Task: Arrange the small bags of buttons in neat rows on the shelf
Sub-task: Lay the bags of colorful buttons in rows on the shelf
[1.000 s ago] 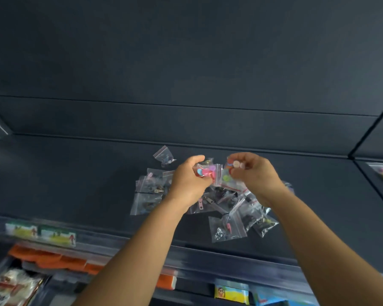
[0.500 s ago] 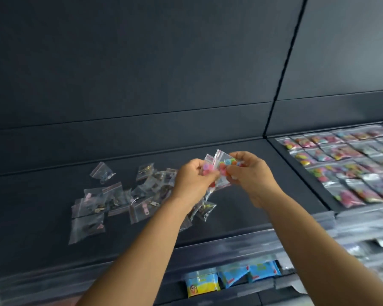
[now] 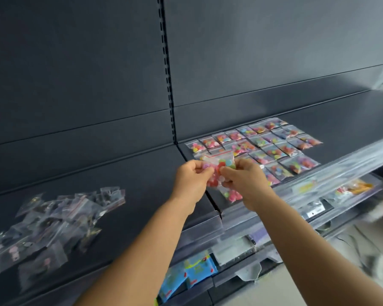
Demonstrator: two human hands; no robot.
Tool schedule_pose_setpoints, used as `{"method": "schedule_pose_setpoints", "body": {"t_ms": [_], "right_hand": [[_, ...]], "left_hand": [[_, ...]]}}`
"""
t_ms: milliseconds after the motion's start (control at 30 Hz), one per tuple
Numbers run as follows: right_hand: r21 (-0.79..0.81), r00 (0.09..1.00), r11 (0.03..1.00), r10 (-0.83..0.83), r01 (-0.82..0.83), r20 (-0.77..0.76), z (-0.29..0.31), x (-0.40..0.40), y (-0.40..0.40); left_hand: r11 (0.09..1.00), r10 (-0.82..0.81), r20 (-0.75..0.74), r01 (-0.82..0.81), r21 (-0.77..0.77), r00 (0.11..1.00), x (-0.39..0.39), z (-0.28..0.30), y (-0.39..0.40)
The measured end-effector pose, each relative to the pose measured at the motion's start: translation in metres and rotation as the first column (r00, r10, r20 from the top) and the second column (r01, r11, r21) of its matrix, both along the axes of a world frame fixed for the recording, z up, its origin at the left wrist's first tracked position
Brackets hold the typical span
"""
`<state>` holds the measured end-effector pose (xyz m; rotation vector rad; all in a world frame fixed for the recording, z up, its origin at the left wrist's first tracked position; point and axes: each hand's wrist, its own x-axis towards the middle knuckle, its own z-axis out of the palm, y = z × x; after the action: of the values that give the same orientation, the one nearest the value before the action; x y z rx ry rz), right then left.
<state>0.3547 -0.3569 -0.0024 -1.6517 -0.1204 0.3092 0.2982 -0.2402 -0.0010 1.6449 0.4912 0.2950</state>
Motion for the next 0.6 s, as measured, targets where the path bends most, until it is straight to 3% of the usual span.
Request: {"method": "schedule_pose_setpoints", "body": {"t_ms": [133,333,600], "right_hand": [[0.027,0.999,0.998,-0.053,0.053,-0.005,0.003,0.039,-0.059],[0.012,0.992,0.995,-0.104,0.103,0.068,0.008,0.087,-0.135],[-0.036,0.985,0.987,-0.157,0.16,0.073,0.004,0.15,-0.192]], "left_hand": [[0.998,-0.053,-0.007,0.054,0.016,0.999,0.037,0.002,-0.056],[0.978,-0.112,-0.004,0.11,0.178,0.994,0.087,0.004,-0.125],[0.942,-0.153,0.039,0.134,0.309,0.987,0.163,-0.002,-0.176]]}}
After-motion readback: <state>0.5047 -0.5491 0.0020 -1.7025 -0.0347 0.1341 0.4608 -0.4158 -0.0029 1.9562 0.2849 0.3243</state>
